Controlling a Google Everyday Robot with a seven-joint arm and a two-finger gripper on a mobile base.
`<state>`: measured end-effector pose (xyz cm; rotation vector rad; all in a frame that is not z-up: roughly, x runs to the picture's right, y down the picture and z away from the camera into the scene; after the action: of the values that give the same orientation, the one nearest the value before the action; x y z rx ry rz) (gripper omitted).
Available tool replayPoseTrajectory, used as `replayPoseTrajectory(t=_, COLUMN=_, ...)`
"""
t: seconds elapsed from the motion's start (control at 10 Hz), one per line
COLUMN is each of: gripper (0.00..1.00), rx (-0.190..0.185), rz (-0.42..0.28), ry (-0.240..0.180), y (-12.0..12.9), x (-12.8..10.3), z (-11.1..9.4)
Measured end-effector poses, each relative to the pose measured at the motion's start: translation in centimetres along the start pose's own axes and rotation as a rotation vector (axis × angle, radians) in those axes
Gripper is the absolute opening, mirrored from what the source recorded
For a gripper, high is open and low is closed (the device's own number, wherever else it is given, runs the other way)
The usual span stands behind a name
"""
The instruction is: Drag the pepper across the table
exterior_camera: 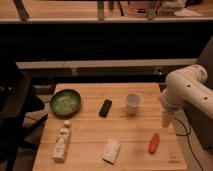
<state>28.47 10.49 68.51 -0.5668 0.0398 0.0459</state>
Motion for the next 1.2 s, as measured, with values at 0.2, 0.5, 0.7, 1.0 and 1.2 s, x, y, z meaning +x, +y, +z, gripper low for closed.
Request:
replayPoseTrajectory(t=0.2, gripper=0.80, rx=-0.001, rz=-0.005, ry=0.002, y=0.1, x=0.0, z=0.2)
replayPoseTrajectory(t=0.5, gripper=0.80, rx=-0.016, rz=-0.084, ry=0.019, y=1.6, x=-0.5, z=3.5)
replayPoseTrajectory(t=0.7, gripper=0.80, rx=-0.024, rz=-0.123, ry=0.027, y=2.1, x=-0.6, z=4.3)
replayPoseTrajectory(t=1.0, gripper=0.80, rx=-0.036, rz=-0.172, ry=0.031, y=2.9, x=-0.5, z=5.3)
replayPoseTrajectory(t=1.2, gripper=0.80, rx=-0.044, rz=-0.203, ry=0.030, y=3.7, x=-0.3, z=6.9)
